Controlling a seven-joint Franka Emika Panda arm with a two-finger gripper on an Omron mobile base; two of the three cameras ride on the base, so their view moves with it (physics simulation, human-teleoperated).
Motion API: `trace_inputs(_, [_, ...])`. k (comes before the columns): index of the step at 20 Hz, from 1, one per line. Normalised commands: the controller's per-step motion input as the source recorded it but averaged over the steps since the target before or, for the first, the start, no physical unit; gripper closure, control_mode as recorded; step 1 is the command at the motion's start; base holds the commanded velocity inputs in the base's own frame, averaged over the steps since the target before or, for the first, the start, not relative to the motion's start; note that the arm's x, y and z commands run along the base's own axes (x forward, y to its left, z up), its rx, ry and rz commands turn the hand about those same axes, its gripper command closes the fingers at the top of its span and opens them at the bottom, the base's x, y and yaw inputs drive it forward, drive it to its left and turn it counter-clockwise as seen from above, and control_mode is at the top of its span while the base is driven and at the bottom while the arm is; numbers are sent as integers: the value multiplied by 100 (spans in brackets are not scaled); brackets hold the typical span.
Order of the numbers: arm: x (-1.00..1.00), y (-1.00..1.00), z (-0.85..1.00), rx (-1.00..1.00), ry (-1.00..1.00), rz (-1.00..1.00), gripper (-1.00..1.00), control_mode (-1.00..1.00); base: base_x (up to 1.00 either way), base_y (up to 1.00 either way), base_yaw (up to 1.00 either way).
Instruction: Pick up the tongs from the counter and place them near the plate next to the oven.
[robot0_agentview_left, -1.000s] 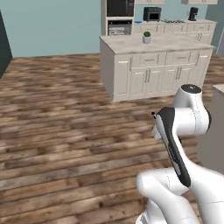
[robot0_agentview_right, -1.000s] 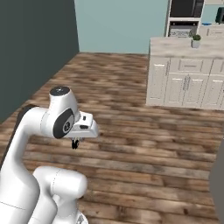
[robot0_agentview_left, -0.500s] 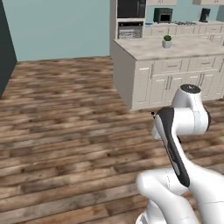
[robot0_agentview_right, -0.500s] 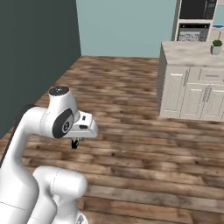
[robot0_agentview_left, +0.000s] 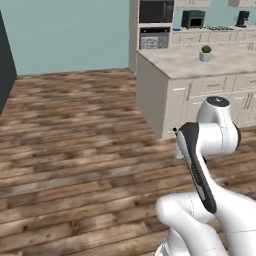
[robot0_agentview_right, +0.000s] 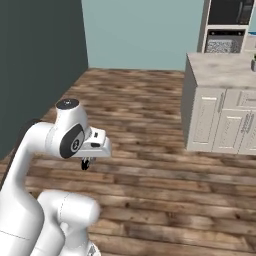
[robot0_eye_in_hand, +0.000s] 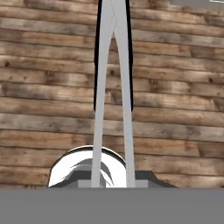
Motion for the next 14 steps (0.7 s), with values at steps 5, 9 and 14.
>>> trace_inputs(5, [0, 0, 0, 0, 0, 0, 100, 100, 100, 10, 0])
trace_inputs(9, [0, 0, 0, 0, 0, 0, 100, 100, 100, 31, 0])
trace_inputs(14, [0, 0, 0, 0, 0, 0, 100, 100, 100, 36, 0])
